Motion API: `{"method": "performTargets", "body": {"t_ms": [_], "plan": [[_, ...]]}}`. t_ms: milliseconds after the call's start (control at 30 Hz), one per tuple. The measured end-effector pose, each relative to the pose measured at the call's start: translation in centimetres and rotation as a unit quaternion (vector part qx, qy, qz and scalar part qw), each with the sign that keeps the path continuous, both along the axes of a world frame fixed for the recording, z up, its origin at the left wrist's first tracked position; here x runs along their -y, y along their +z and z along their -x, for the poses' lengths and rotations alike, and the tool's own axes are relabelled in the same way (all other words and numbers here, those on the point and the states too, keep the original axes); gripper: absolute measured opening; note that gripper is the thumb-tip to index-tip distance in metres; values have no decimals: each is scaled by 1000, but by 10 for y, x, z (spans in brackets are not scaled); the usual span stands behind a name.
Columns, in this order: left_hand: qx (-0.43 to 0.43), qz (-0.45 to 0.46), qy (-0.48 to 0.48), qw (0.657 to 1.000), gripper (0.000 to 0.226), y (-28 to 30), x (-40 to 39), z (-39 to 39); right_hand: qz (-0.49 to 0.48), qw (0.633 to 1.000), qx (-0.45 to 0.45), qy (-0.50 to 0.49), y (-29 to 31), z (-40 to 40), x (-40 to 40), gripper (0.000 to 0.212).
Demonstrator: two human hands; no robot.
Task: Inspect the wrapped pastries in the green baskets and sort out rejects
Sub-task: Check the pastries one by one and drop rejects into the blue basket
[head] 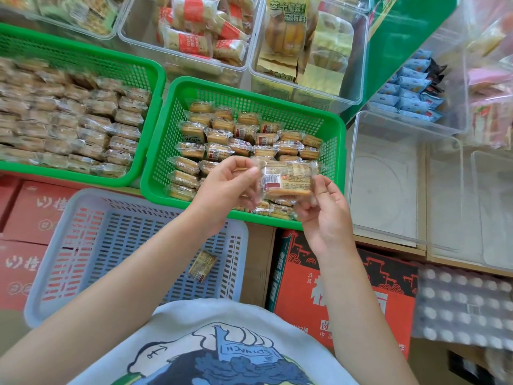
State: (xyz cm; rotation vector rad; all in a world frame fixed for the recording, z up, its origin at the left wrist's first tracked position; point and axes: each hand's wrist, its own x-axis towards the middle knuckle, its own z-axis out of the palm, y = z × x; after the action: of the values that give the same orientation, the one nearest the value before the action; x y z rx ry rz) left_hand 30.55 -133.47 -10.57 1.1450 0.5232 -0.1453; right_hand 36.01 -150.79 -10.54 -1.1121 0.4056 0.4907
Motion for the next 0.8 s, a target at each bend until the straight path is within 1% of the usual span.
{"method": "performTargets", "body": {"t_ms": [100,133,167,267,333,400,500,567,633,700,767,800], "plan": [[1,5,-81,997,28,-1,0,-1,-20,1000,2,-19,-1,-6,4,8],[1,4,-99,995,30,-2,1,-1,-24,999,3,-22,-1,-7,6,8],[0,7,-109,994,28,-3,1,0,-30,999,4,-25,-1,-9,7,7],[4,49,-101,994,11,-7,1,1,-55,998,4,-23,-4,-13,10,9],[6,34,-95,995,9,-9,2,0,-60,998,-4,-11,-9,-14,11,10],[0,-12,-93,996,10,-11,4,-1,-49,999,-15,16,-15,-12,13,10],[-14,-72,-110,991,13,-15,4,-2,16,997,-33,73,-24,-9,18,13],[-18,-109,-148,983,11,-20,2,-2,48,991,-45,113,-27,-5,20,24],[-21,-159,-207,965,9,-25,-1,-1,51,987,-55,144,-28,-2,23,39],[-25,-203,-251,946,9,-31,-2,0,68,983,-52,164,-30,-1,25,46],[-27,-263,-254,930,10,-40,-3,1,121,975,-30,184,-34,-2,28,39],[-25,-317,-243,916,13,-47,-3,0,154,970,-12,186,-36,-4,30,30]]}}
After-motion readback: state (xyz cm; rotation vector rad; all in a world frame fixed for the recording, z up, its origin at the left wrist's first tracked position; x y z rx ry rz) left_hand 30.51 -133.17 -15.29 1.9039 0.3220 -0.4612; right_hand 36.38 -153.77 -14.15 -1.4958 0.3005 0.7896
